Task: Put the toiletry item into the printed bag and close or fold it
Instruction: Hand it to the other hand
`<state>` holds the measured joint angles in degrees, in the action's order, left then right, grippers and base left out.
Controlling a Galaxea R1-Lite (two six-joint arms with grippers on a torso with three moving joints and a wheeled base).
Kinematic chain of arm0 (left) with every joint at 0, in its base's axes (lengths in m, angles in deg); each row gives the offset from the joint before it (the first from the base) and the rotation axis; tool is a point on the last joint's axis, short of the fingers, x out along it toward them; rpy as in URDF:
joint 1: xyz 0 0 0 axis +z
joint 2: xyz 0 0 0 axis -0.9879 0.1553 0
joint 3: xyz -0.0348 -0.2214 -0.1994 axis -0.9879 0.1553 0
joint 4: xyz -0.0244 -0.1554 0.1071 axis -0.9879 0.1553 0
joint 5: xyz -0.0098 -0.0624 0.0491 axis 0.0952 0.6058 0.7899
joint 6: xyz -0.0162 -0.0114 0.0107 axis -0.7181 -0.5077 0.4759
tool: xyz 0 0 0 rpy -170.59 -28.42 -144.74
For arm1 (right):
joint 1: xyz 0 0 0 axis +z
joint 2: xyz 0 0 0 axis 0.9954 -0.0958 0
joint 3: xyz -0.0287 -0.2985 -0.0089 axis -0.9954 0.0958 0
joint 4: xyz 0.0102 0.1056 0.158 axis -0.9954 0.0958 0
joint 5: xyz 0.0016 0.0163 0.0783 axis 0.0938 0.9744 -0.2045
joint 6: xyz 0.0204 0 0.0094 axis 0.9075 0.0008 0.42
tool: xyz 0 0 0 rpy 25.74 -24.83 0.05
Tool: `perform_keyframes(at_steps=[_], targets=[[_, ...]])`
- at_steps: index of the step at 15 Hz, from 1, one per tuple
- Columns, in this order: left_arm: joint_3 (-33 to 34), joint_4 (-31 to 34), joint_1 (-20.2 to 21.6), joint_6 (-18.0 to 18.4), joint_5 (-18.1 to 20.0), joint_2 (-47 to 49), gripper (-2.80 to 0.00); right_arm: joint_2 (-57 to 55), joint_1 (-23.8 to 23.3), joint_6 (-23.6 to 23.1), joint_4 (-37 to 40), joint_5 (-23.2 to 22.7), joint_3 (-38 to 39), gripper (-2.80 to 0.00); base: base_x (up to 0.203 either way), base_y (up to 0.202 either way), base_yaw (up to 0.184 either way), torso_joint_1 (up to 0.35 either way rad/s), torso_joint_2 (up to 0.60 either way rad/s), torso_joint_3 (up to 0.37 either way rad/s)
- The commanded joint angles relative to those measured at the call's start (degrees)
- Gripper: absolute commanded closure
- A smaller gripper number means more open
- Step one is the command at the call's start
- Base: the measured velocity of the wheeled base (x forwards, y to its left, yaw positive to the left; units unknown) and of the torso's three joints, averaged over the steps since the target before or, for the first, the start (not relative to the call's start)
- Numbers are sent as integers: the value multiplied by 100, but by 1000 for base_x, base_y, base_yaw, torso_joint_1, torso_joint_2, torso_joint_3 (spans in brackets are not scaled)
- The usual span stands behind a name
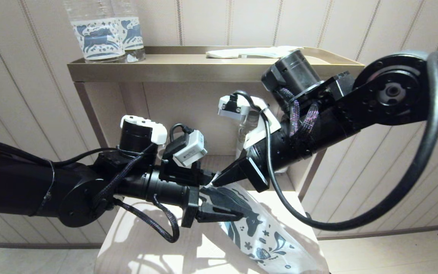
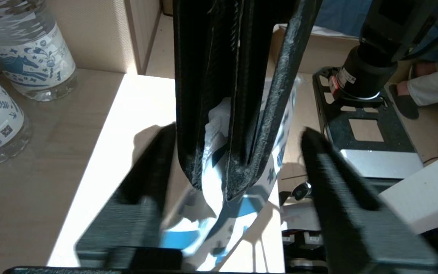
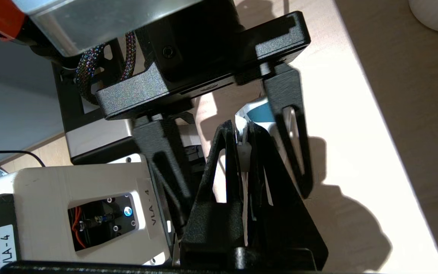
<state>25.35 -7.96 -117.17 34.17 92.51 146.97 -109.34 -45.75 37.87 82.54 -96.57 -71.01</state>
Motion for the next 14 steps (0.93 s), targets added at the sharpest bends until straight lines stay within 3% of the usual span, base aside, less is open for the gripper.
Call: perform_keyframes(at_steps=[1, 14], targets=[[-7, -19, -10, 10, 28, 15, 0, 14, 1, -1, 17, -24, -42, 0, 0, 0, 0, 0, 0, 0], [53, -54, -10, 77, 24, -20, 0, 206, -20, -43, 17, -11, 342, 0, 0, 0, 0, 0, 0, 0]])
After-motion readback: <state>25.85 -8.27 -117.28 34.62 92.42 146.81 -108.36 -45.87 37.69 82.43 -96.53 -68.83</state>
